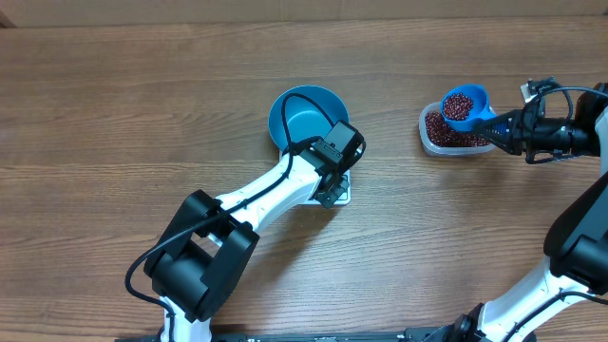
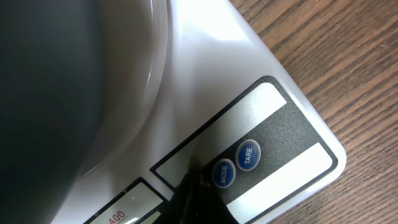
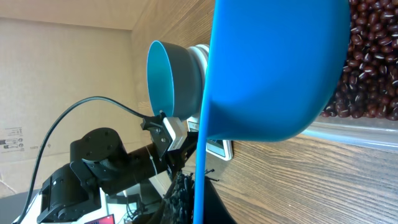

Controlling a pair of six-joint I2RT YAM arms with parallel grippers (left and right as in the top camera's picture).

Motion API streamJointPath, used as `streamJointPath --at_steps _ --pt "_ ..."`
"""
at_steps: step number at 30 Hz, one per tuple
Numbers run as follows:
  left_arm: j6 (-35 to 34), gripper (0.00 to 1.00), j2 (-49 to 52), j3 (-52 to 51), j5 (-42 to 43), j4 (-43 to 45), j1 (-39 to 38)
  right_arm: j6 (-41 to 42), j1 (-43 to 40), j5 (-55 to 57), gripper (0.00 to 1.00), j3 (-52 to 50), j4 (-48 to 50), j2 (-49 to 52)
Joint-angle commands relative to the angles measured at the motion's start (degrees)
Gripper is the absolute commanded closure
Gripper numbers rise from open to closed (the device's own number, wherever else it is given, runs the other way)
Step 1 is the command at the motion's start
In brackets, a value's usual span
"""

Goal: Scoop item into bowl and weigh 150g on scale

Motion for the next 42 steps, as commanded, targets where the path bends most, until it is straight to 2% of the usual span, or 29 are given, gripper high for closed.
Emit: streamJointPath --at_steps 1,42 --pt "0.48 0.96 -0.52 -1.16 -0.9 0.02 0.26 -0.28 -0.11 -0.96 0.96 -0.31 0.11 0.2" --pt "0.48 0.96 -0.5 -3.8 -0.26 2.4 0.26 -0.28 -0.11 -0.96 0.96 -0.31 0.11 0.2"
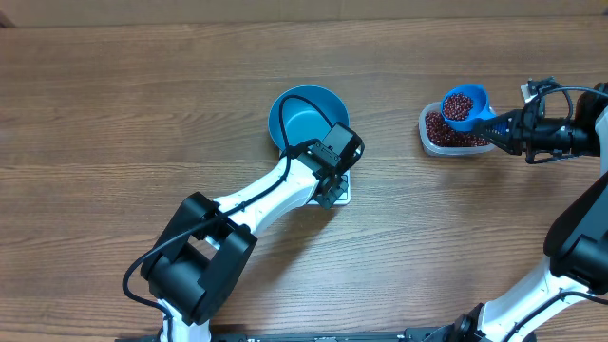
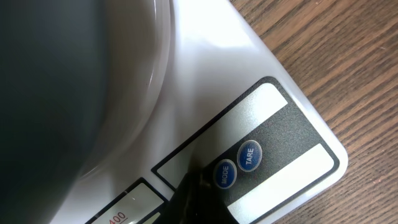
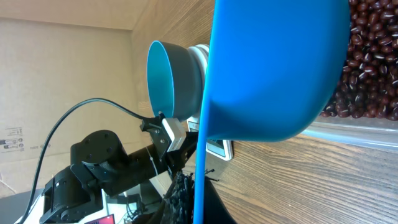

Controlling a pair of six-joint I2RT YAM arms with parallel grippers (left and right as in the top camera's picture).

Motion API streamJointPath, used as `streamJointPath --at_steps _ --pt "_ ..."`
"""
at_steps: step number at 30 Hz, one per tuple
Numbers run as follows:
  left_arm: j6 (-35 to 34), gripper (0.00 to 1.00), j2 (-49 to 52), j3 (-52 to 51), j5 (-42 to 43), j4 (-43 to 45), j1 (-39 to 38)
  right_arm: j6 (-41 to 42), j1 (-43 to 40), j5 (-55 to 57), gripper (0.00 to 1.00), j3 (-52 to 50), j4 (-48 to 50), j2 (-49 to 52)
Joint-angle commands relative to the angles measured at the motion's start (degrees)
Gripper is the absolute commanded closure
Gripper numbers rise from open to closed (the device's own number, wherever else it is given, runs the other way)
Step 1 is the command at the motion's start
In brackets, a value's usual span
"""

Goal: Scoop item into bowl and weigh 150g on scale

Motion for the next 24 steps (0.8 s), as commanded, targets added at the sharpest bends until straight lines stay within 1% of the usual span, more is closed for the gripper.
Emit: streamJointPath --at_steps 1,6,19,24 --pt "0.48 0.95 0.46 -1.62 -0.09 -0.26 0.26 -0.31 -0.11 -0.94 0.96 -0.31 0.09 0.2" --pt "0.48 0.96 0.2 -0.76 -0.09 -1.36 0.26 -0.31 -0.11 -0.96 0.96 -0.31 0.11 0.2" --pt "0.52 0.96 -1.88 5.31 0.39 -4.72 0.24 -0.33 -0.11 -0.94 0.96 -0.31 0.15 0.2" --pt "1.31 0.96 -2.29 7.19 1.95 -6.16 0.24 -0.33 -0.11 -0.94 0.96 -0.31 0.15 0.2"
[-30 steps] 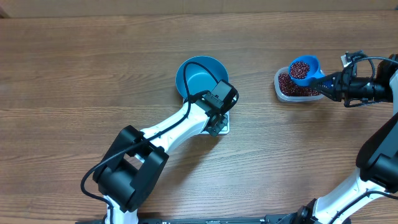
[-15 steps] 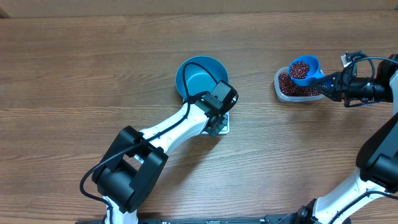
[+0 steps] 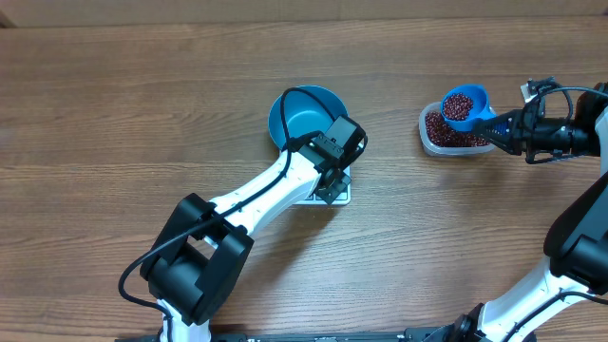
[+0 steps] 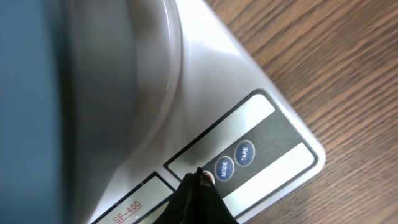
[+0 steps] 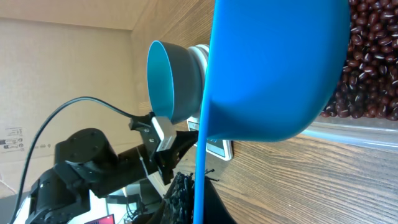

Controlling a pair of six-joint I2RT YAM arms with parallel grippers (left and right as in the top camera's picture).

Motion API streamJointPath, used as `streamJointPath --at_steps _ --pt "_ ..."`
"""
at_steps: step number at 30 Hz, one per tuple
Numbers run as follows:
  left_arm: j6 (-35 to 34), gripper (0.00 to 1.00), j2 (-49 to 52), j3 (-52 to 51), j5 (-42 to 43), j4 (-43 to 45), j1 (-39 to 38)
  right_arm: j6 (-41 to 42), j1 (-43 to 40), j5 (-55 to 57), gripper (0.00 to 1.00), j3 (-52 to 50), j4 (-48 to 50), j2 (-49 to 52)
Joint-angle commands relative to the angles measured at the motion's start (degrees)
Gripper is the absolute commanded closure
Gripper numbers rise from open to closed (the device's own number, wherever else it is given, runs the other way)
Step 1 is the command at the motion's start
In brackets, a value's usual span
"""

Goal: Scoop item into bowl and weigh 150g on scale

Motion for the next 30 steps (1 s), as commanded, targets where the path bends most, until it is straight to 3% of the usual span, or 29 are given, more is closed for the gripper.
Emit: streamJointPath --at_steps 1,30 --pt "1.36 0.96 -2.01 2.64 1.44 -1.31 0.24 -0.33 -0.11 -0.94 0.96 -0.31 0.22 0.2" --pt "3.67 0.96 -2.03 3.17 1.4 -6.56 0.22 -0.31 -0.11 -0.92 0.96 -0.31 1.18 0.2"
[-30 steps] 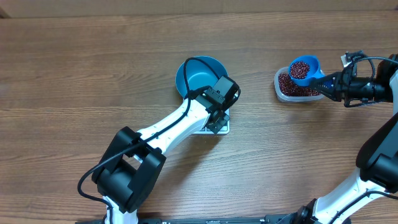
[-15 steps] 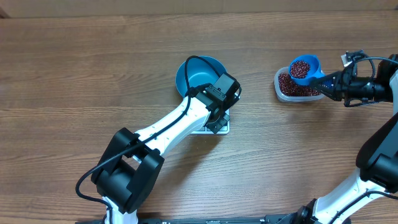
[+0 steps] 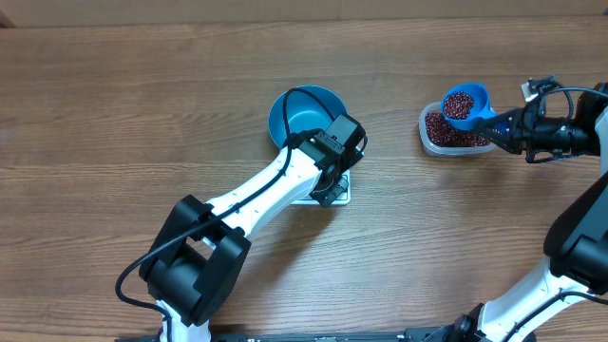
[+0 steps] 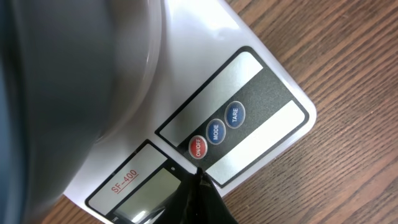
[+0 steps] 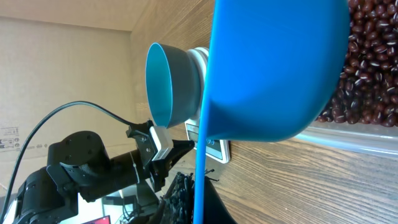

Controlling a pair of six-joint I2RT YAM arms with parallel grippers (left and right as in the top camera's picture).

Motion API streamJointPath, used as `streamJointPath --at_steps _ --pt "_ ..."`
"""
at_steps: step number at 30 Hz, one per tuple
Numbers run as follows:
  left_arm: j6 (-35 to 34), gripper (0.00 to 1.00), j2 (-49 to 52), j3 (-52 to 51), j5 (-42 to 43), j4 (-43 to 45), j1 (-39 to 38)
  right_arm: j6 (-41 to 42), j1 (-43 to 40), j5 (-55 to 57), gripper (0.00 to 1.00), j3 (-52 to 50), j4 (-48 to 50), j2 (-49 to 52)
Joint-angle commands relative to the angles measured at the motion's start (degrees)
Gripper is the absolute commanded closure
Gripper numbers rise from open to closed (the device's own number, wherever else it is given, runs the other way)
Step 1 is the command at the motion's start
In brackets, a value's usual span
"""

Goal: Scoop item into bowl and weigh 150g on scale

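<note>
A blue bowl [image 3: 304, 116] sits on the white scale [image 3: 339, 197]. My left gripper [image 3: 328, 193] is shut and empty. Its tip [image 4: 200, 178] hovers just below the red ON/OFF button [image 4: 196, 147], with the MODE and TARE buttons beside it. The bowl's grey underside [image 4: 62, 68] fills the left of that view. My right gripper [image 3: 508, 126] is shut on the handle of a blue scoop [image 3: 465, 106] full of red beans. The scoop is held over a bean container [image 3: 446, 138]. From the right wrist, the scoop's underside [image 5: 273, 62] hides most of that container [image 5: 367, 74].
The scale's display [image 4: 146, 193] lies partly under my left fingers, and I cannot read it. A black cable [image 3: 304, 100] from the left arm arcs over the bowl. Bare wooden tabletop [image 3: 142, 123] surrounds the scale and the container.
My left gripper has drawn back from the scale's panel. The red ON/OFF button, hidden under its tip before, now shows, and more of the scale is in view. The right arm has not moved.
At the two oldest moments my shut left tip rested on the panel just left of the MODE button. A second ago it stood slightly farther off on the same spot. Now it is clear of the button. The right gripper held the filled scoop over the container throughout.
</note>
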Motion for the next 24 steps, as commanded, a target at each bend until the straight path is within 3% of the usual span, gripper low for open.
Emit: streamJointPath --at_steps 1,24 --pt "0.87 0.96 -1.79 1.33 0.52 0.31 0.22 -0.31 -0.11 -0.94 0.96 -0.31 -0.04 0.2" --pt "1.11 0.96 -1.77 0.63 0.52 1.88 0.26 -0.24 -0.11 2.23 0.96 -0.31 1.75 0.2"
